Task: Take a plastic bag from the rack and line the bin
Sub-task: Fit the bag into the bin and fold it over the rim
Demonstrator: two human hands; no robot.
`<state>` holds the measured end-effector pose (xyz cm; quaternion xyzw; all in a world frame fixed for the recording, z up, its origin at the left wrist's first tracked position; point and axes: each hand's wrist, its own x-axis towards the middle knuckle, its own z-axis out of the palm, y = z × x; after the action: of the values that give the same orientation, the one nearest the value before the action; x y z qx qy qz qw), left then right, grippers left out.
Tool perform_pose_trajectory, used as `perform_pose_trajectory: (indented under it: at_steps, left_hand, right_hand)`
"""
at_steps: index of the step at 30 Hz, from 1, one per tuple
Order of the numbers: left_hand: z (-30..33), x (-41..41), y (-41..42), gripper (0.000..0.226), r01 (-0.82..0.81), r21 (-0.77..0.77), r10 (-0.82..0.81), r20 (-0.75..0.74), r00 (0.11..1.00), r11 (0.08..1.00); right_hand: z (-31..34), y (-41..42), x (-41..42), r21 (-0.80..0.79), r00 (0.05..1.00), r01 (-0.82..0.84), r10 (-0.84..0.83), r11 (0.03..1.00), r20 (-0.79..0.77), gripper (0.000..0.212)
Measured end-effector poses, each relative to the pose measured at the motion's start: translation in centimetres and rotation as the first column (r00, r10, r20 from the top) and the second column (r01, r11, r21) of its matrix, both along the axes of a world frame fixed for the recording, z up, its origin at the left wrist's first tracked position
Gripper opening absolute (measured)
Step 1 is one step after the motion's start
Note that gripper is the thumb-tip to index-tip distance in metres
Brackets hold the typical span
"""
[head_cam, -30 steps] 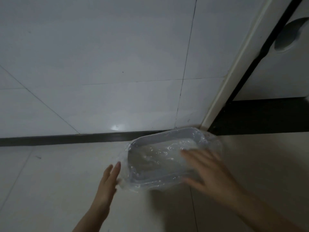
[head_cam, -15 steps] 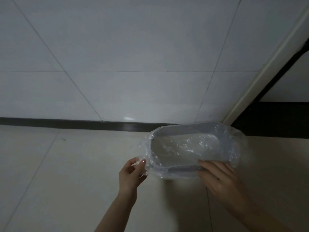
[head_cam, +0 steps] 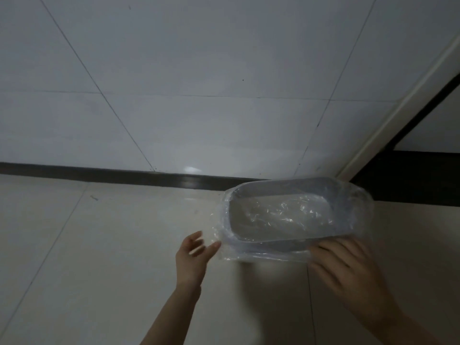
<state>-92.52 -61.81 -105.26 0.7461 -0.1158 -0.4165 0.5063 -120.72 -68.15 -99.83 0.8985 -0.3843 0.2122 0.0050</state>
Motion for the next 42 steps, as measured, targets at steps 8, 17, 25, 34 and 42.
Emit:
perform_pose_trajectory:
  at_steps: [8,17,25,34,42]
  left_hand:
    - [8.9,-6.3,-7.9,0.093,0.730,0.059,-0.535,0.722,0.440,0.681]
    - [5.5,-14.8,-9.5,0.041,0.792,0.432,-0.723,0.690,0.019,0.433]
    - [4.6,-12.6,-9.5,0.024,0.811,0.338,-0.629,0.776,0.047,0.477]
    - [4.9,-10.0,-10.9,0.023,0.850,0.377,-0.592,0.800,-0.100,0.367]
    - [6.0,-14.2,-10.0,0.066,0.798,0.363,-0.533,0.844,-0.063,0.481]
  right_hand:
    - [3.3,-4.9,-2.9,0.771,0.503,0.428,-0.833,0.471,0.230,0.056]
    - [0.0,-5.6,-2.8,0.831,0.399,0.291,-0.850,0.474,0.345,0.013]
    - [-2.1,-5.0,-3.7,0.845,0.336,0.176,-0.837,0.505,0.431,0.022]
    - [-6.2,-4.7,-3.3,0.934,0.350,0.060,-0.884,0.352,0.310,0.029]
    - [-3.4,-8.5,-6.6,0.904,0.469,-0.070,-0.786,0.421,0.403,0.066]
